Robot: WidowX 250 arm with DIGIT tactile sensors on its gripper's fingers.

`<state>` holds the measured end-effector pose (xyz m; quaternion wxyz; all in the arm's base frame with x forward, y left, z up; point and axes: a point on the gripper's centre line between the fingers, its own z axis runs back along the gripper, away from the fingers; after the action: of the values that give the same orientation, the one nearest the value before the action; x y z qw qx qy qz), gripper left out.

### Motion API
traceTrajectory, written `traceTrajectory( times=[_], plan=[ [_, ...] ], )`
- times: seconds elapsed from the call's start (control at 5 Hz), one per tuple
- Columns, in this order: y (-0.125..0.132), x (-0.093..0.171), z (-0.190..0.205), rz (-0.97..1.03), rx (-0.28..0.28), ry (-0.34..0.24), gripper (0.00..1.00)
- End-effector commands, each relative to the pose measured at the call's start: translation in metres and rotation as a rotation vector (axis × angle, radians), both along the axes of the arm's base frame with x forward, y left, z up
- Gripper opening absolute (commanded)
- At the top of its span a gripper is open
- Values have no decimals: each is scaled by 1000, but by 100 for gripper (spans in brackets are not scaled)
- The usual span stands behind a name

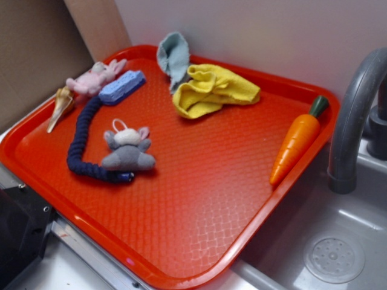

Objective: Grab the yellow cloth.

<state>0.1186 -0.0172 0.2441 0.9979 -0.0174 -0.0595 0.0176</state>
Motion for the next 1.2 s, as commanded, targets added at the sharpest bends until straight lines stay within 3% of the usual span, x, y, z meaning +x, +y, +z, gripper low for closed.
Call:
traceTrajectory(
  times=[0.0, 0.2, 0.4, 0.6, 1.0],
  plan=[
    [0, 0, 0, 0, 0, 0, 100],
    [-17, 50, -45, -92, 79, -50, 100],
    [-39, 96, -68, -141, 31, -96, 100],
    [-70, 127, -98, -223, 5, -78, 100],
    [-70, 127, -98, -223, 5, -78, 100]
  ],
)
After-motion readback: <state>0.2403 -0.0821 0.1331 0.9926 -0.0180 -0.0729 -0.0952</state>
